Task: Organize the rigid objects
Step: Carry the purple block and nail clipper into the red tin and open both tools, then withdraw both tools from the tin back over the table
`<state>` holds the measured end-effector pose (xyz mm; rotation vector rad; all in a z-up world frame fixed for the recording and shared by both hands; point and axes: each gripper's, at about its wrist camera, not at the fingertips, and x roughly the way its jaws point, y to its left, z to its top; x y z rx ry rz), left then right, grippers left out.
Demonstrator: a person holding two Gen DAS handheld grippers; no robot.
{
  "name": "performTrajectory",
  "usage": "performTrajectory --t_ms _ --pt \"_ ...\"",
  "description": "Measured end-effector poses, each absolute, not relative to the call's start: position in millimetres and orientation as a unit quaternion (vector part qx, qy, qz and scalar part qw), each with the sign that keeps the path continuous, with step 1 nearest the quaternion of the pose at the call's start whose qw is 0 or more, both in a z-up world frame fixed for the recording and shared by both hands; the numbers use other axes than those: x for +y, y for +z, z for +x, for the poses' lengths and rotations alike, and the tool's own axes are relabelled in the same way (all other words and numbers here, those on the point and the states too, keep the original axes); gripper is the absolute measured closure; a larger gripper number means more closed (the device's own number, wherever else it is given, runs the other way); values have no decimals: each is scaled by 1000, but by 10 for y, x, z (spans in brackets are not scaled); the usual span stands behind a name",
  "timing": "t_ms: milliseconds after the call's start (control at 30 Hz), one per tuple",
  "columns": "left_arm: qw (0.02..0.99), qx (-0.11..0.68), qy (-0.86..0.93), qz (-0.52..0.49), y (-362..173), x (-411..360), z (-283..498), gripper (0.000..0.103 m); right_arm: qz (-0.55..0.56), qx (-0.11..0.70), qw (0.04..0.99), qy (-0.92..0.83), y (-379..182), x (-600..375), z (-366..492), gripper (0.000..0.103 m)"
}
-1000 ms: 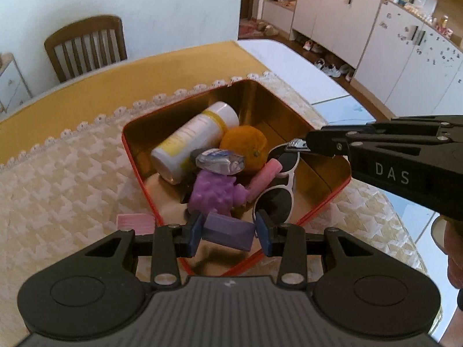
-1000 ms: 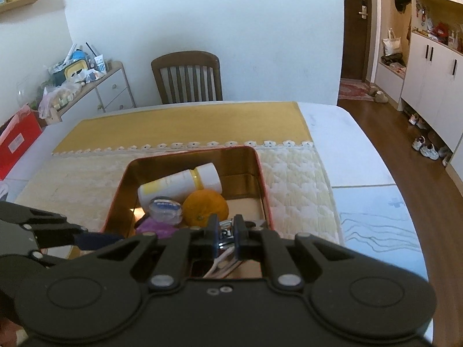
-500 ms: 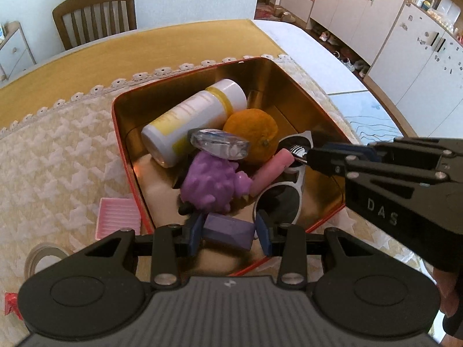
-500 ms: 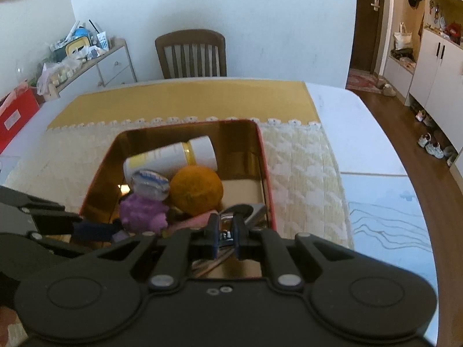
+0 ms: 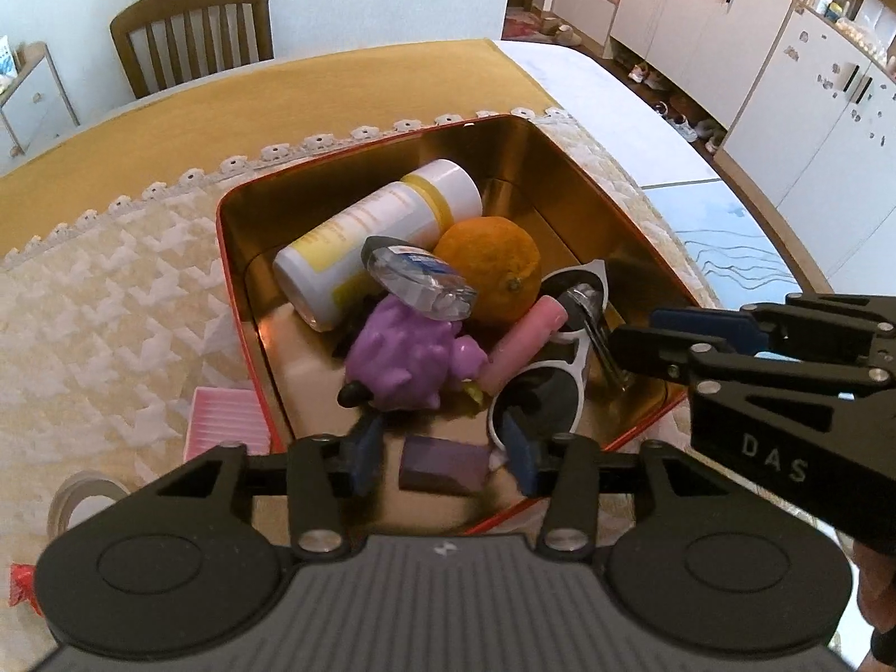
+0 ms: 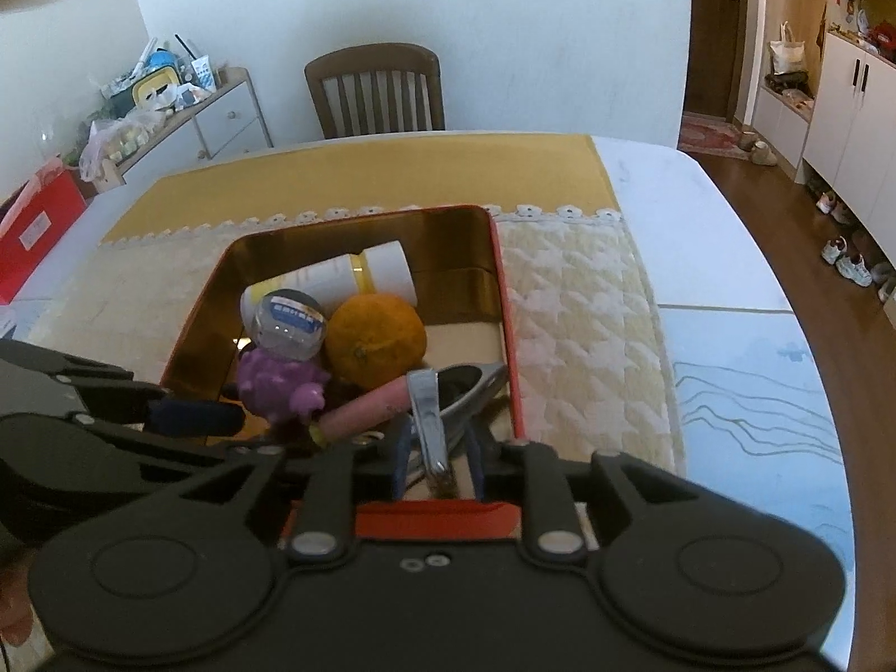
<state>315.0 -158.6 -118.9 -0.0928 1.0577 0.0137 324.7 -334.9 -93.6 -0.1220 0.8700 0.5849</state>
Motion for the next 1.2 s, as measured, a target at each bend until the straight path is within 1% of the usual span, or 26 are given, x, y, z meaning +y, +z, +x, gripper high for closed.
performTrajectory --t_ms 233,367,700,767,1000,1033,1100,1200 --pt "875 483 9 -36 -1074 -1655 3057 52 -53 407 863 295 -840 -3425 3180 73" --pt "883 467 12 -38 -968 -1649 2956 51 -47 400 863 305 -767 -3481 3138 65" --pt "905 424 23 -33 -703 -1609 2647 51 -35 383 865 323 -566 -3547 2980 49" --pt "907 418 25 -34 -657 -1586 2590 51 -33 379 865 327 -523 -3547 2937 44" --pt "916 398 33 -39 -514 -1401 2341 51 -33 370 864 341 -388 -3454 2761 34" --pt "917 396 36 -40 -497 -1365 2304 50 -35 368 863 344 -374 -3428 2736 31" --pt "920 387 43 -42 -460 -1276 2219 37 -37 366 862 348 -354 -3368 2682 28" --pt "924 374 56 -48 -409 -1117 2087 34 -37 366 862 350 -332 -3265 2601 23"
